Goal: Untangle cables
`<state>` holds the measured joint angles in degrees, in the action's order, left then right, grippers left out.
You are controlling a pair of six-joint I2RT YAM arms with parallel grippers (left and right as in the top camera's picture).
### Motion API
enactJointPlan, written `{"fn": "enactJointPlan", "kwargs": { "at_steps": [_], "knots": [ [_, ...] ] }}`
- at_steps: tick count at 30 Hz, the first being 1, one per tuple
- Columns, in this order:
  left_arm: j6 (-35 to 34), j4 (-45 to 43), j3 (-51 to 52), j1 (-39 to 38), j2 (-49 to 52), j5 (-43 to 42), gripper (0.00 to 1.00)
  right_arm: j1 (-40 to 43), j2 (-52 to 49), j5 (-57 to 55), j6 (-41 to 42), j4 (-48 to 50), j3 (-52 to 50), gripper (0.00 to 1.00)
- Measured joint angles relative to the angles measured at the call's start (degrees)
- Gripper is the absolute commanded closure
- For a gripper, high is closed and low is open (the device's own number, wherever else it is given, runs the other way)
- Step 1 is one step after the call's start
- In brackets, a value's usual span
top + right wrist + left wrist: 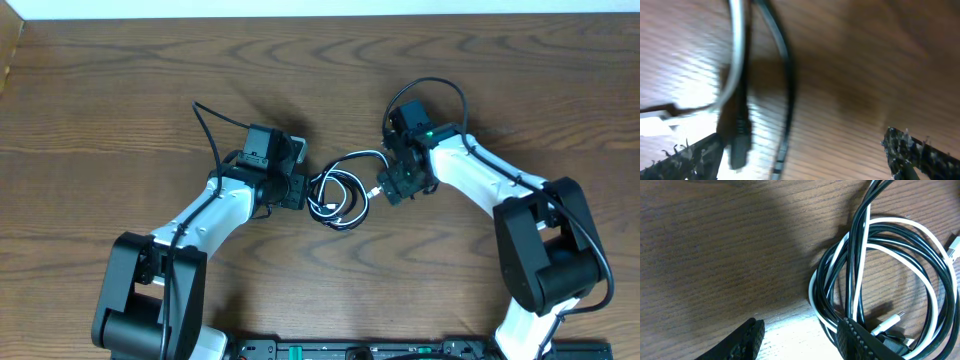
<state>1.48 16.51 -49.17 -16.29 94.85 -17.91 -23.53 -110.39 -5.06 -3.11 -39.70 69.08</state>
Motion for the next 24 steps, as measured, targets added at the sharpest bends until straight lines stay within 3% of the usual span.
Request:
{"fn": "enactJointPlan", "kwargs": {
  "at_steps": [5,18,24],
  "knots": [
    [-0.02,-0.07,0.0,0.0,0.0,0.0,0.48,0.07,0.2,-0.57,0.0,0.52,-0.15,0.04],
    [0.0,-0.26,0.0,0.0,0.0,0.0,0.47,0.09,2.47,11.78,0.02,0.42,4.66,0.01],
    [0.0,-0.28,0.0,0.0,0.0,0.0,0.47,0.09,0.37,12.57,0.04,0.35,4.66,0.06]
  ]
}}
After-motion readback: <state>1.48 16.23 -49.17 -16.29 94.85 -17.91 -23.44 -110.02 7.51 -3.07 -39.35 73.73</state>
